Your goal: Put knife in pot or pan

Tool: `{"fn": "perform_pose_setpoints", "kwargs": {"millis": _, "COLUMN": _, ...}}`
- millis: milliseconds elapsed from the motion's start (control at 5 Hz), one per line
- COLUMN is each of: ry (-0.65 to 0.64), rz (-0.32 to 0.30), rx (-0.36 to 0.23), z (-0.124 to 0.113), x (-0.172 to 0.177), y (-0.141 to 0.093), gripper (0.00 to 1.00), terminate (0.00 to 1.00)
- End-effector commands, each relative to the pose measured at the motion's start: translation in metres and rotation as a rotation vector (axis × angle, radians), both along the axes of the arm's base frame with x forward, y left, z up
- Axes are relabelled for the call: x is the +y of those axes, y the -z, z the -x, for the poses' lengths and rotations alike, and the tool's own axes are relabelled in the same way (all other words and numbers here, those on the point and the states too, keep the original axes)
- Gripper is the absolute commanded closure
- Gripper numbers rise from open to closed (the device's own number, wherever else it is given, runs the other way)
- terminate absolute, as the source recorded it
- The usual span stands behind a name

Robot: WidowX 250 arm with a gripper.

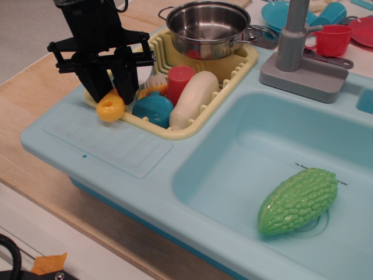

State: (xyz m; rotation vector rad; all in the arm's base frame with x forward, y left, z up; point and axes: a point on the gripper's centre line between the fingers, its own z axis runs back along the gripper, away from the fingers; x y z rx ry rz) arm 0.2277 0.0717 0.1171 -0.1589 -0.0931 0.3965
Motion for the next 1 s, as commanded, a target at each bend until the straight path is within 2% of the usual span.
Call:
{"fn": "perform_pose_setpoints", "kwargs": {"millis": 0, "ry": 0.004, "rz": -0.053, "rx": -0.039, "z": -0.002, "x": -0.002, "y": -0.013, "gripper": 1.0, "terminate": 0.0}}
{"fn": "perform_pose_setpoints", "kwargs": {"millis": 200, "ry": -0.001, "rz": -0.127, "rx": -0.128, "z": -0.005, "x": 0.001, "y": -0.036, "gripper": 1.0, "terminate": 0.0}}
{"fn": "perform_pose_setpoints", "kwargs": {"millis": 400, "ry": 0.022, "rz": -0.174, "rx": -0.214, "z": -0.02, "x": 0.004, "y": -0.059, "gripper": 1.0, "terminate": 0.0}}
{"fn": "perform_pose_setpoints", "kwargs": {"millis": 600, "ry": 0.068, "rz": -0.197, "rx": -0.286, "z": -0.042, "x": -0.003, "y": -0.074, "gripper": 1.0, "terminate": 0.0}}
{"fn": "perform_pose_setpoints", "kwargs": {"millis": 800, "ry": 0.139, "rz": -0.187, "rx": -0.367, "z": -0.067, "x": -0.01, "y": -0.081, "gripper": 1.0, "terminate": 0.0}}
